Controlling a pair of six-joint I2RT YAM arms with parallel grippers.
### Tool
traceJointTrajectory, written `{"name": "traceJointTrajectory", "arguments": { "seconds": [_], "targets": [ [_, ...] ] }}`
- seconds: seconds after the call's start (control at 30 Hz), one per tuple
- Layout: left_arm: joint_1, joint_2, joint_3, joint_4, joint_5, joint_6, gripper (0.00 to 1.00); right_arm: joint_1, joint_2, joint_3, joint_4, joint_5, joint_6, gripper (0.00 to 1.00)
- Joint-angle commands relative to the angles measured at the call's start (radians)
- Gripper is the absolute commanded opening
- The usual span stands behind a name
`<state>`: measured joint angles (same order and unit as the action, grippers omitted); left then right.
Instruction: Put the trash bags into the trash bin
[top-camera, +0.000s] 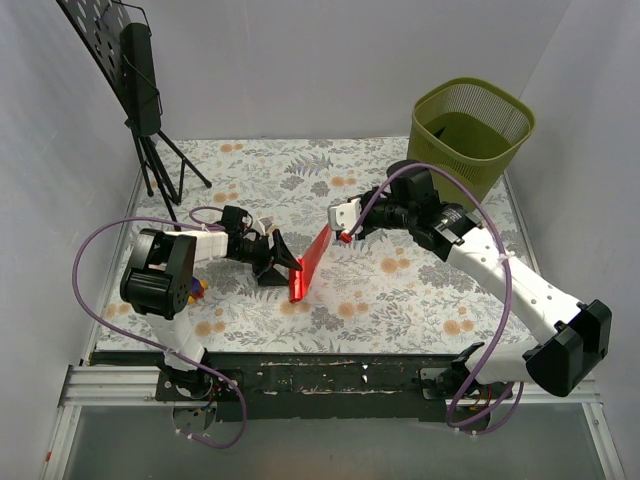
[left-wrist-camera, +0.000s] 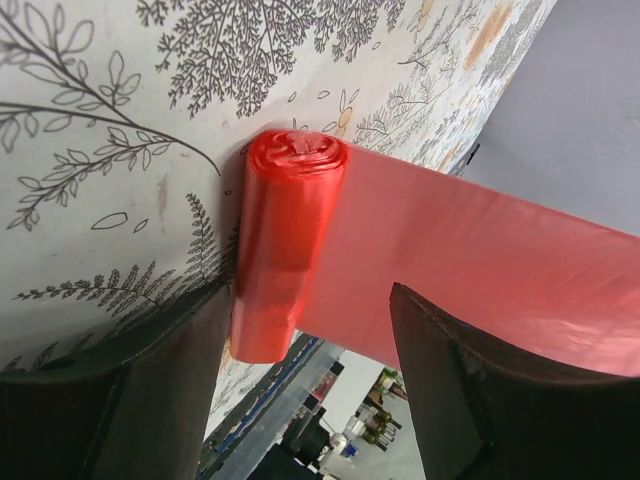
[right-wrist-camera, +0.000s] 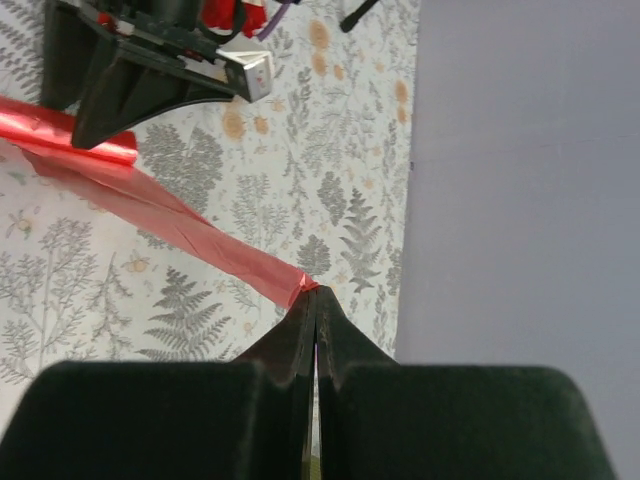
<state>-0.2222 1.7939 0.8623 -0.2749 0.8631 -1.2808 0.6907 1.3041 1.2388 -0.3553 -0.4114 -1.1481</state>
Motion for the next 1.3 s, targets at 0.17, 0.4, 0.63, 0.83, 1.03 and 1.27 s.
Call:
{"name": "traceJointTrajectory", "arguments": {
  "seconds": [0.17, 0.4, 0.63, 0.83, 1.03, 1.27],
  "targets": [
    [-0.011, 0.027, 0.017, 0.002, -0.13, 0.023, 0.66, -0.039, -0.026, 0.215, 0.003, 0.052, 0.025, 0.01],
    [-0.009, 0.036, 0.041, -0.006, -0.164, 0.024, 0.67, -0.056, -0.045, 0.26, -0.014, 0.077, 0.014, 0.01],
    [-0.009, 0.055, 0.075, -0.052, -0.234, 0.043, 0.67, -0.068, -0.071, 0.26, -0.01, 0.118, 0.004, 0.01],
    [-0.011, 0.067, 0.084, -0.06, -0.248, 0.047, 0.67, -0.092, -0.094, 0.26, -0.02, 0.131, -0.004, 0.01],
    [-0.011, 0.084, 0.09, -0.057, -0.243, 0.049, 0.67, -0.1, -0.098, 0.294, -0.043, 0.141, -0.024, 0.01],
    [-0.011, 0.099, 0.099, -0.058, -0.253, 0.049, 0.67, -0.111, -0.106, 0.304, -0.042, 0.161, -0.03, 0.01]
  ]
}}
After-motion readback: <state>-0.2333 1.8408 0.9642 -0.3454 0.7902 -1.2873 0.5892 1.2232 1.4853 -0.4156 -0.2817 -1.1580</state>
